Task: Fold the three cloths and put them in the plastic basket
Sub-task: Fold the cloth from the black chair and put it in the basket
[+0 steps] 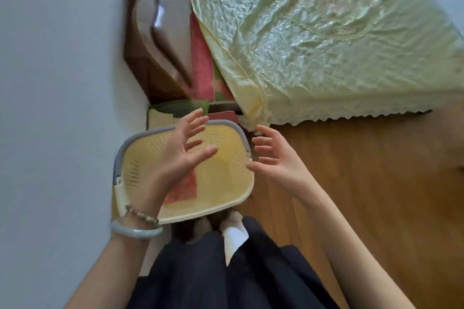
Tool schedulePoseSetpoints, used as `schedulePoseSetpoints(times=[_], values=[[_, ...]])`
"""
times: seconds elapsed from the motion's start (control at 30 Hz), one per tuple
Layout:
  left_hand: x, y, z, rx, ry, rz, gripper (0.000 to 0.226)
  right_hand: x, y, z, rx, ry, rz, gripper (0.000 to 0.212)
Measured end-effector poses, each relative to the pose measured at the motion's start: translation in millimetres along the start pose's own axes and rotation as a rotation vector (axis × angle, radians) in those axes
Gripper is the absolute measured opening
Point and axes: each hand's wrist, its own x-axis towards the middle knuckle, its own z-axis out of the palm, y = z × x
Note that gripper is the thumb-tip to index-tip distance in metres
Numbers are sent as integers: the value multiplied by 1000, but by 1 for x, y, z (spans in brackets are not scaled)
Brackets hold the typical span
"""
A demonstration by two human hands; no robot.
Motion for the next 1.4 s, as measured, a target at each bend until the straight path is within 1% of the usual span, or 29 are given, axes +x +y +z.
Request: schedulePoseSetpoints(times=[0.1, 0.2, 0.47, 0.63, 0.77, 0.93, 1.17, 1.4], values=[[10, 27, 25, -25, -96, 90, 81, -33, 5, -33, 47, 171, 9, 79], [22, 51, 55, 1, -193, 149, 81, -64, 12, -67, 100, 325, 3, 79], [46, 98, 177, -2, -398, 248, 84, -149, 52, -162, 209, 633, -13, 78], [47, 124, 281, 19, -558, 307, 83, -211, 94, -228, 225, 741, 14, 79], [47, 140, 362, 63, -627, 376, 79, -257, 128, -284, 239, 827, 20, 79], [49, 159, 443, 56, -711, 403, 78, -300, 159, -341, 253, 936, 22, 80], [74, 172, 530, 47, -836, 378, 79, -316, 192, -399, 267, 1037, 63, 83], [137, 188, 627, 41, -960, 381, 79, -312, 223, -474, 286, 1182, 107, 83]])
